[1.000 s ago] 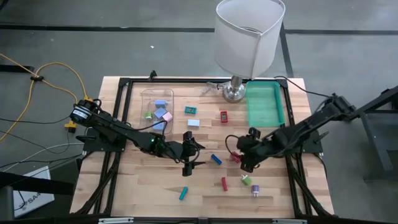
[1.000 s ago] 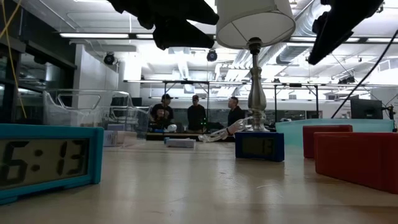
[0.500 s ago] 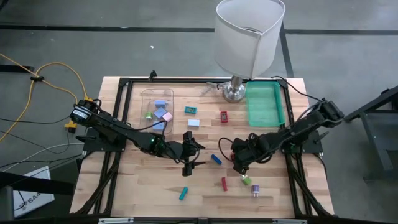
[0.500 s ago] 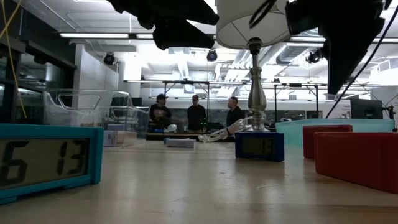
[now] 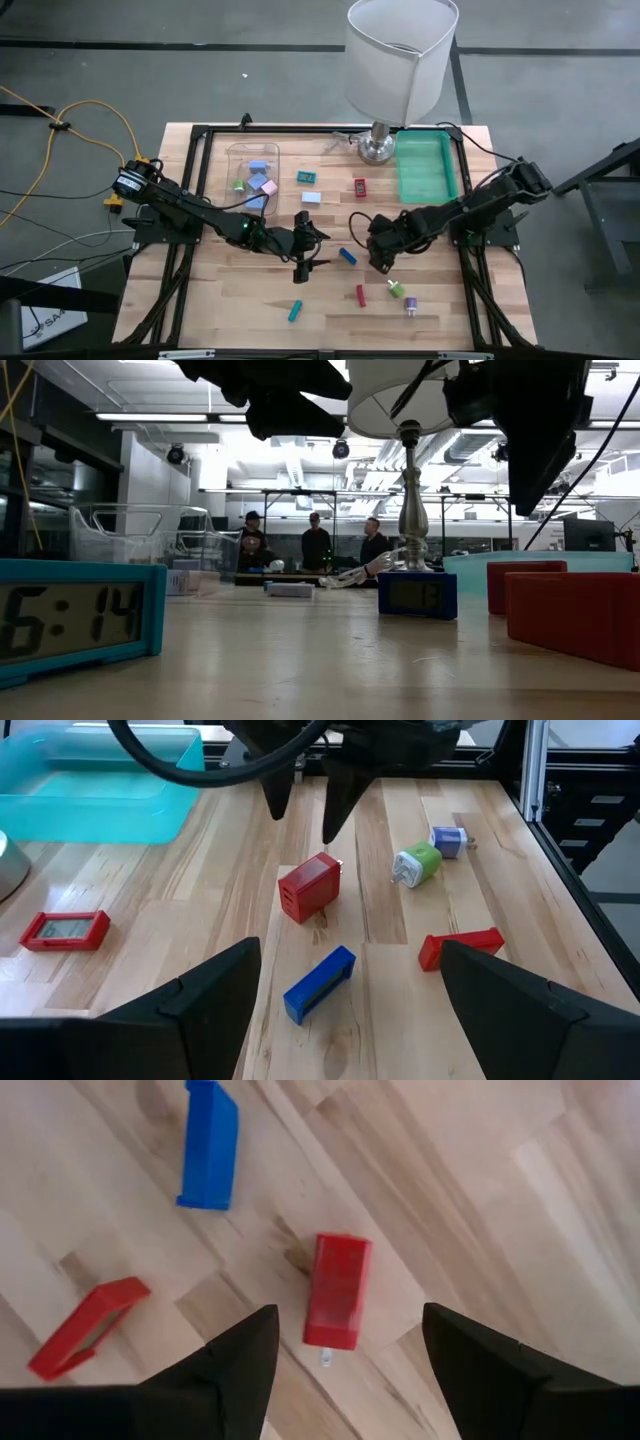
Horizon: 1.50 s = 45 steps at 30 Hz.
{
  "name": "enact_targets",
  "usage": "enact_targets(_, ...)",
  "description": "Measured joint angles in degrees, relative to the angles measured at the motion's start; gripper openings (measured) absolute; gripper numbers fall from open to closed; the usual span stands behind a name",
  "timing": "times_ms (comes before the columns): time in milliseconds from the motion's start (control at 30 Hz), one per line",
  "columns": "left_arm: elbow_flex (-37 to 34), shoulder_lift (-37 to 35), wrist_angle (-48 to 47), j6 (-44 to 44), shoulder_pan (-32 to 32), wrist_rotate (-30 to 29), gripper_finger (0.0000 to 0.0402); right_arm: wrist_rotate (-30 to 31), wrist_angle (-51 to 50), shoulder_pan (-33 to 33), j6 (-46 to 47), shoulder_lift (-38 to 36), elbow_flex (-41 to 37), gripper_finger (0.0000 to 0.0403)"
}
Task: Pick & Place Office items
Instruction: Put the red charger adapter into the transparent bin
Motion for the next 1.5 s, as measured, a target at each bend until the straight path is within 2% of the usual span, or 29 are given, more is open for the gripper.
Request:
enact_targets(300,0.0,0.0,0.0,0.0,0.0,0.0,0.0301,-3.1,0.4,-1.4,-1.3,0.0,0.3,0.0235)
enact_targets(667,0.0,0.0,0.0,0.0,0.0,0.0,0.0301,-2.7,-5.0,-1.5,-3.5,0.0,7.9,0.0235)
enact_targets(1100,0.0,0.0,0.0,0.0,0.0,0.0,0.0301,-2.8,-5.8,-1.8,-2.6,0.1,8.2,0.0235)
enact_targets(1333,0.0,0.0,0.0,0.0,0.0,0.0,0.0301,-7.1,-7.8,-3.8,-2.9,3.7,8.2,0.0235)
enact_targets(1500,0.0,0.0,0.0,0.0,0.0,0.0,0.0301,-7.3,-8.4,-4.2,-3.1,5.0,8.2,0.0235)
